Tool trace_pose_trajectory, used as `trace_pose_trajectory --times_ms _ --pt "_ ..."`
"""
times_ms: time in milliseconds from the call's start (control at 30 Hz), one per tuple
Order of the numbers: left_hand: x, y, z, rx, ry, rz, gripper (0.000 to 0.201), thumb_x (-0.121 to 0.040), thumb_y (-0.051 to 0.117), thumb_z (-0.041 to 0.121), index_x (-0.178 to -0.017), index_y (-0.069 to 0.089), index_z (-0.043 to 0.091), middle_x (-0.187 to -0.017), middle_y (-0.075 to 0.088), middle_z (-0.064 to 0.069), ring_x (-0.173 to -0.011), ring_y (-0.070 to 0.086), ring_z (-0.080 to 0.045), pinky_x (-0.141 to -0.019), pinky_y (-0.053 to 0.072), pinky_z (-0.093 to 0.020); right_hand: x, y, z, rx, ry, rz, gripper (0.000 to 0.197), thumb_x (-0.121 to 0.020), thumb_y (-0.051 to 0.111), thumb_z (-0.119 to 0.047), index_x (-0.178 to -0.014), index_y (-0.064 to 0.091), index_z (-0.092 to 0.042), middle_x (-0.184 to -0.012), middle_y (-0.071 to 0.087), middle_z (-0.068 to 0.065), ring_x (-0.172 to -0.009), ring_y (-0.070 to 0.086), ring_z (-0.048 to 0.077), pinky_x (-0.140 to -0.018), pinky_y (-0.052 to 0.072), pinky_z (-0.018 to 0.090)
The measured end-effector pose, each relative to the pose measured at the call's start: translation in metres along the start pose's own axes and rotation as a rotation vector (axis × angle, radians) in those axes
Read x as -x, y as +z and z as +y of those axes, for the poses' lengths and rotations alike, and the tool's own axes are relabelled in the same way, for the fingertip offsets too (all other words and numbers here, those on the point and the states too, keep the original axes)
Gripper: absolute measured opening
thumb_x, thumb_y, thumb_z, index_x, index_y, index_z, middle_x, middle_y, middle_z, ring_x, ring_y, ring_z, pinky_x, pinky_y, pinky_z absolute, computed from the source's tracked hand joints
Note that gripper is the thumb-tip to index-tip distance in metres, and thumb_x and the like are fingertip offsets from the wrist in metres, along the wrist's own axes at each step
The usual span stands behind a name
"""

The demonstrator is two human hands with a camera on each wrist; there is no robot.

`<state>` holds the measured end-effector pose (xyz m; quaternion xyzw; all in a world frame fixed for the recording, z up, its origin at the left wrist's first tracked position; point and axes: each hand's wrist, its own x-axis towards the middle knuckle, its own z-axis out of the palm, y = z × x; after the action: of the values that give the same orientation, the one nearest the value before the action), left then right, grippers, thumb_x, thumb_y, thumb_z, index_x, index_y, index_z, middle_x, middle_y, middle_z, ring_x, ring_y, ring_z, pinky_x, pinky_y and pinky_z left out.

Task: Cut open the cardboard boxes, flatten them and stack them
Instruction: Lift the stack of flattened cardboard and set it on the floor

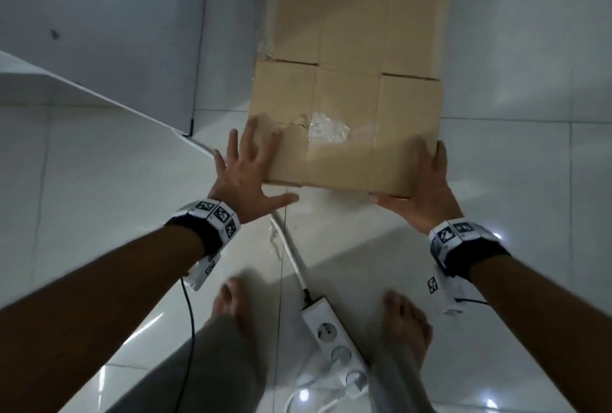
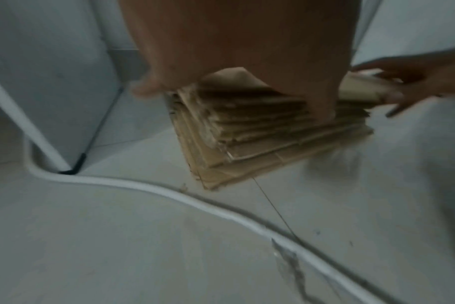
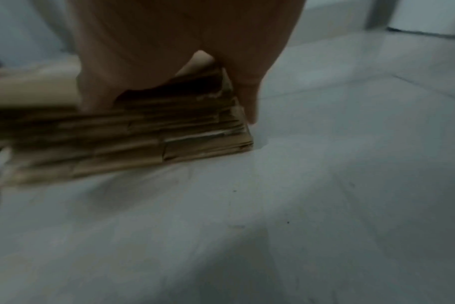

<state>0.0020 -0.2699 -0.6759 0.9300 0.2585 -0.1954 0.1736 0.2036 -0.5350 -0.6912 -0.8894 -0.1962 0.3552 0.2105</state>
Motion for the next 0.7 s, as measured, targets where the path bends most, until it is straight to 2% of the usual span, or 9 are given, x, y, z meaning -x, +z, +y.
trace_pose_trajectory --times_ms 67,167,300,400,500,567,600,667,700 --pt "-0.003 0.018 -0.001 -0.140 0.065 0.025 0.128 -0.065 0.045 0.098 -0.161 -0.015 0.039 -0.168 -0.027 -0.007 -0.153 -0.013 -0.050 -0.114 0.010 -0.080 0.001 0.012 0.007 0.192 -0.094 0.076 0.123 -0.067 0.067 -0.082 -0.155 -0.011 -0.045 -0.164 -0.029 0.003 -0.152 0.005 0.047 -0.117 0.022 0.065" --pt "-0.014 0.038 -0.005 -0.185 0.101 0.107 0.126 -0.064 0.041 0.100 -0.163 -0.002 0.035 -0.171 -0.011 -0.010 -0.151 -0.002 -0.056 -0.111 0.012 -0.082 -0.006 0.027 0.018 0.416 -0.236 0.221 0.115 -0.073 0.048 -0.090 -0.160 -0.006 -0.038 -0.164 -0.028 0.014 -0.149 -0.020 0.049 -0.111 0.003 0.076" --pt "-0.029 0.053 -0.017 -0.149 0.158 0.200 0.118 -0.063 0.061 0.090 -0.157 0.024 0.029 -0.165 0.018 -0.019 -0.144 0.020 -0.061 -0.105 0.028 -0.083 -0.022 0.048 0.027 0.491 -0.361 0.211 0.114 -0.071 0.050 -0.090 -0.161 0.015 -0.029 -0.167 -0.012 0.016 -0.150 -0.012 0.050 -0.108 0.013 0.081" --pt "-0.051 0.051 -0.025 -0.050 0.137 0.249 0.113 -0.059 0.076 0.078 -0.151 0.031 0.031 -0.162 0.022 -0.015 -0.136 0.033 -0.053 -0.082 0.054 -0.073 -0.053 0.048 0.023 0.494 -0.411 0.237 0.112 -0.067 0.053 -0.088 -0.156 0.020 -0.028 -0.168 0.002 0.017 -0.150 0.001 0.053 -0.104 0.028 0.079" --pt "-0.071 0.041 -0.028 -0.006 0.061 0.238 0.124 -0.047 0.084 0.078 -0.149 0.028 0.035 -0.161 0.018 -0.010 -0.128 0.037 -0.044 -0.067 0.060 -0.062 -0.088 0.031 0.011 0.566 -0.444 0.253 0.127 -0.053 0.064 -0.090 -0.156 0.022 -0.030 -0.166 0.011 0.018 -0.148 0.012 0.053 -0.102 0.036 0.075" --pt "-0.077 0.042 -0.032 -0.024 0.085 0.280 0.125 -0.047 0.079 0.083 -0.150 0.029 0.033 -0.161 0.020 -0.012 -0.129 0.037 -0.046 -0.073 0.058 -0.066 -0.095 0.028 0.008 0.613 -0.454 0.268 0.130 -0.051 0.062 -0.093 -0.157 0.021 -0.030 -0.166 0.011 0.017 -0.148 0.013 0.052 -0.103 0.037 0.073" --pt "-0.078 0.043 -0.034 -0.049 0.103 0.315 0.124 -0.049 0.077 0.084 -0.151 0.029 0.031 -0.161 0.021 -0.015 -0.131 0.036 -0.049 -0.083 0.053 -0.072 -0.095 0.029 0.009 0.615 -0.454 0.299 0.129 -0.053 0.059 -0.095 -0.157 0.021 -0.030 -0.166 0.010 0.017 -0.148 0.013 0.052 -0.104 0.034 0.074" --pt "-0.073 0.044 -0.034 -0.135 0.129 0.416 0.122 -0.054 0.072 0.087 -0.152 0.030 0.027 -0.161 0.023 -0.020 -0.141 0.026 -0.057 -0.106 0.025 -0.083 -0.084 0.034 0.011 0.589 -0.433 0.390 0.126 -0.056 0.054 -0.097 -0.157 0.025 -0.028 -0.166 0.009 0.020 -0.149 0.010 0.052 -0.110 0.020 0.078" --pt "-0.067 0.047 -0.033 -0.170 0.153 0.482 0.121 -0.057 0.070 0.087 -0.154 0.029 0.026 -0.162 0.022 -0.022 -0.145 0.018 -0.059 -0.112 0.009 -0.082 -0.076 0.039 0.015 0.569 -0.431 0.442 0.125 -0.057 0.054 -0.097 -0.157 0.027 -0.027 -0.166 0.009 0.021 -0.150 0.007 0.052 -0.110 0.011 0.076"
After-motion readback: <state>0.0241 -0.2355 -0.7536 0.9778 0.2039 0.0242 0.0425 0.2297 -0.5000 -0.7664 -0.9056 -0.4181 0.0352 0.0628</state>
